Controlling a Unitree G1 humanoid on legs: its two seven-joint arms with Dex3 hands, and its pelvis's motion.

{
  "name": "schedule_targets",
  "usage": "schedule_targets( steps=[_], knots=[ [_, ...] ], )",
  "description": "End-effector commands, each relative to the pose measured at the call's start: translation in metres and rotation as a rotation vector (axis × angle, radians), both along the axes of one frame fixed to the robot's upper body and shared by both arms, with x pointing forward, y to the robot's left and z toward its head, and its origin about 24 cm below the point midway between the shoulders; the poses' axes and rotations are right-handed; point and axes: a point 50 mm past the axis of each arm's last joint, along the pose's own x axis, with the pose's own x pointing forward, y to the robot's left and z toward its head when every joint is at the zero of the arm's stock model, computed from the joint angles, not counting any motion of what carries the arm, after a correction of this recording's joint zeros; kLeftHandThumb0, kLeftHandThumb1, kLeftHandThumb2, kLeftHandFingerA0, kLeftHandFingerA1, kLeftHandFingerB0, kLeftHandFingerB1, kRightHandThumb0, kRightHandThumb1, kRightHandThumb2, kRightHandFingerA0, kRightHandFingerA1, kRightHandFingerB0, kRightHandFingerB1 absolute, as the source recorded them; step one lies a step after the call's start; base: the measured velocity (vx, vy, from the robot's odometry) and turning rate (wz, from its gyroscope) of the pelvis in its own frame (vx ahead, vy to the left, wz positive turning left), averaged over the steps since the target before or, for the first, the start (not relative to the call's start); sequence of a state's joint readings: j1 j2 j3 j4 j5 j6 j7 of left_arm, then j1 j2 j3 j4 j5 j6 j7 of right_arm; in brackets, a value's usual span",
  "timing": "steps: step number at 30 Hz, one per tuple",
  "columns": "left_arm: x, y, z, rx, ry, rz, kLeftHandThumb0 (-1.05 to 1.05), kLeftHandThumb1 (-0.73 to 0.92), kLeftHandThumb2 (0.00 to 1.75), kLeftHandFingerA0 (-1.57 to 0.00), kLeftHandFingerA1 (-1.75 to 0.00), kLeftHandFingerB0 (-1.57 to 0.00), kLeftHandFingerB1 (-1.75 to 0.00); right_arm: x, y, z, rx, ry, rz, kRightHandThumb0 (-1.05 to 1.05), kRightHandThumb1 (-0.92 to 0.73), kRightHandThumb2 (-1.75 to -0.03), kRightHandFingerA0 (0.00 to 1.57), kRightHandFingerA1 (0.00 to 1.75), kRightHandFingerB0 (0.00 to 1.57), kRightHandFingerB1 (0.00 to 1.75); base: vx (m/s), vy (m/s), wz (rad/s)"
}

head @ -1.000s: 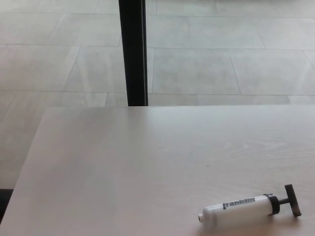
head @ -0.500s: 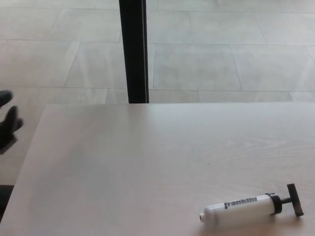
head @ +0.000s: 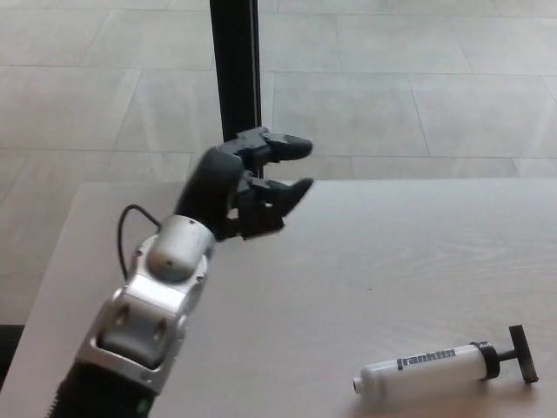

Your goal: The robot uses its left hand to lift the air pump kept on the middle of the desk and use the right hand to pull out the handle

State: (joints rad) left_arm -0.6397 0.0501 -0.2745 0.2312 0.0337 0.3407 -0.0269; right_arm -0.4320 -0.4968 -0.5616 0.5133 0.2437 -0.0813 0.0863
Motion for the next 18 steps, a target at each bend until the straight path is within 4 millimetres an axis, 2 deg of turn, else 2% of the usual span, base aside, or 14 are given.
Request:
schedule_targets(
  steps=[1,3,4,5,7,8,9,11,12,13,14,16,17,18],
  knots=[
    [-0.001,-0.018,-0.015,0.251,0.075,0.054,-0.58,0.68,0.6,-0.39,-0.7,-0.4,-0.54,0.004,0.007,0.005,0.04,-0.013,-0.03,-0.59,-0.77,-0.63,0.44,0.54,0.34,0.33,0.0,0.0,0.0],
    [-0.005,-0.023,-0.02,0.284,0.089,0.034,-0.57,0.66,0.6,-0.39,-0.71,-0.37,-0.54,0.005,0.007,0.007,0.04,-0.018,-0.035,-0.59,-0.76,-0.63,0.45,0.53,0.36,0.33,0.0,0.0,0.0],
    [-0.007,-0.025,-0.022,0.32,0.095,0.031,-0.65,0.66,0.58,-0.38,-0.7,-0.37,-0.51,0.005,0.007,0.008,0.041,-0.023,-0.032,-0.59,-0.77,-0.63,0.45,0.56,0.35,0.34,0.0,0.0,0.0],
    [-0.01,-0.026,-0.026,0.396,0.09,0.012,-0.73,0.51,0.96,-0.35,-0.72,-0.3,-0.58,0.006,0.007,0.009,0.043,-0.029,-0.026,-0.58,-0.77,-0.63,0.46,0.56,0.35,0.34,0.0,0.0,0.0],
    [-0.011,-0.026,-0.027,0.43,0.086,0.006,-0.78,0.53,0.97,-0.31,-0.74,-0.3,-0.58,0.008,0.008,0.011,0.044,-0.029,-0.025,-0.59,-0.77,-0.63,0.46,0.56,0.36,0.34,0.0,0.0,0.0],
    [-0.011,-0.026,-0.027,0.46,0.087,0.004,-0.78,0.53,0.97,-0.31,-0.74,-0.3,-0.58,0.008,0.008,0.011,0.043,-0.029,-0.024,-0.59,-0.77,-0.63,0.46,0.56,0.36,0.34,0.0,0.0,0.0],
    [-0.012,-0.026,-0.028,0.488,0.096,0.008,-0.77,0.67,0.63,-0.2,-0.76,-0.31,-0.49,0.009,0.009,0.011,0.041,-0.027,-0.023,-0.59,-0.77,-0.63,0.47,0.56,0.36,0.34,0.0,0.0,0.0],
    [-0.013,-0.027,-0.028,0.549,0.093,-0.001,-0.82,0.71,0.6,-0.09,-0.67,-0.21,-0.42,0.009,0.009,0.011,0.033,-0.025,-0.022,-0.58,-0.78,-0.64,0.47,0.58,0.36,0.34,0.0,0.0,0.0],
    [-0.014,-0.027,-0.028,0.574,0.09,-0.01,-0.84,0.55,0.92,-0.09,-0.62,-0.14,-0.5,0.009,0.009,0.011,0.036,-0.026,-0.022,-0.58,-0.77,-0.63,0.48,0.57,0.38,0.34,0.0,0.0,0.0],
    [-0.014,-0.028,-0.029,0.58,0.085,-0.011,-0.41,0.36,1.0,-0.08,-0.58,0.0,-0.5,0.009,0.009,0.012,0.033,-0.023,-0.029,-0.58,-0.77,-0.64,0.48,0.55,0.38,0.35,0.0,0.0,0.0],
    [-0.014,-0.03,-0.028,0.587,0.083,-0.012,-0.84,0.73,0.63,-0.01,-0.51,-0.15,-0.39,0.009,0.008,0.012,0.031,-0.024,-0.032,-0.58,-0.77,-0.63,0.47,0.54,0.38,0.35,0.0,0.0,0.0],
    [-0.016,-0.031,-0.028,0.608,0.088,-0.024,-0.87,0.76,0.63,0.0,-0.44,-0.12,-0.36,0.009,0.008,0.012,0.035,-0.024,-0.034,-0.58,-0.77,-0.63,0.48,0.55,0.39,0.35,0.0,0.0,0.0],
    [-0.016,-0.033,-0.029,0.626,0.088,-0.027,-0.93,0.62,1.04,0.0,-0.36,-0.06,-0.36,0.009,0.008,0.013,0.037,-0.023,-0.032,-0.6,-0.76,-0.63,0.47,0.55,0.39,0.35,0.0,0.0,0.0],
    [-0.018,-0.036,-0.029,0.641,0.102,-0.035,-0.91,0.75,0.69,0.0,-0.19,-0.07,-0.29,0.009,0.007,0.013,0.034,-0.022,-0.034,-0.59,-0.76,-0.63,0.48,0.56,0.39,0.35,0.0,0.0,0.0]
  ],
)
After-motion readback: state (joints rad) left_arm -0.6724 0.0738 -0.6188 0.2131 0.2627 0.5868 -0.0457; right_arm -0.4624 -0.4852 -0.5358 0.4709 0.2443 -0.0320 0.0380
